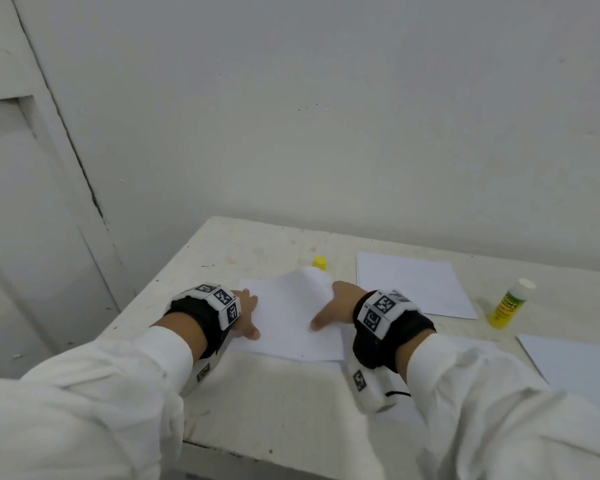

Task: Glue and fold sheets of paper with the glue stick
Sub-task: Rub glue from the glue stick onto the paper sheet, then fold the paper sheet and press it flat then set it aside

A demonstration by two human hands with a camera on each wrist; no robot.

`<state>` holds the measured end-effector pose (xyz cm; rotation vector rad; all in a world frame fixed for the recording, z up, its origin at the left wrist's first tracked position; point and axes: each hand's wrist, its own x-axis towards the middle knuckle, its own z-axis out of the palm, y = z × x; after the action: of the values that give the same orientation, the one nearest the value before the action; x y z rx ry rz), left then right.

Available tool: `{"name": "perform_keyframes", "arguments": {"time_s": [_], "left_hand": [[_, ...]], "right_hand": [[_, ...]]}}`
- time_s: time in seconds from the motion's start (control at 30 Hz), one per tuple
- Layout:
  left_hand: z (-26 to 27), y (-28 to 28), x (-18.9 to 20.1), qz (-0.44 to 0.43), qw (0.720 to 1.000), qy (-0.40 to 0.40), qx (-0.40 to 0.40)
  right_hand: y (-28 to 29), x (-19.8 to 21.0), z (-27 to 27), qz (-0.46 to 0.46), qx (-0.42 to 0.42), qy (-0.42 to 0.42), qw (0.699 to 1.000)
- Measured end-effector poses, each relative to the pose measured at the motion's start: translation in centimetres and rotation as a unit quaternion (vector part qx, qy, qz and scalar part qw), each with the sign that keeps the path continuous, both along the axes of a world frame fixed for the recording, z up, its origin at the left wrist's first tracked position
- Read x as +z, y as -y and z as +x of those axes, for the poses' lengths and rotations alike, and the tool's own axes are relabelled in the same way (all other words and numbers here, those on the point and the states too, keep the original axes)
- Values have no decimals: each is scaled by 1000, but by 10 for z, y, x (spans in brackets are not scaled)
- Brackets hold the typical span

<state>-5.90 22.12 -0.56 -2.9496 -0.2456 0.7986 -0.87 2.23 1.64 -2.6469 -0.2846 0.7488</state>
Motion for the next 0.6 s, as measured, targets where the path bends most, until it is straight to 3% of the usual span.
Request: {"name": "perform_keyframes", "arguments": {"time_s": [0.07, 0.2, 0.3, 0.4, 0.6], "left_hand": [[-3, 1, 1, -15, 1000, 11, 9], [-7, -5, 1, -94, 991, 67, 68], [-13, -8, 1, -176, 965, 128, 147], [-18, -12, 5, -223, 947, 149, 176], [-22, -32, 13, -321, 888, 257, 205]], "right_hand": [[4, 1, -4, 90, -64, -50, 993], [3, -7, -18, 138, -133, -49, 980], [5, -11, -30, 198, -144, -43, 969], [10, -13, -38, 263, -151, -61, 951], [9, -9, -43, 290, -173, -80, 938]]}}
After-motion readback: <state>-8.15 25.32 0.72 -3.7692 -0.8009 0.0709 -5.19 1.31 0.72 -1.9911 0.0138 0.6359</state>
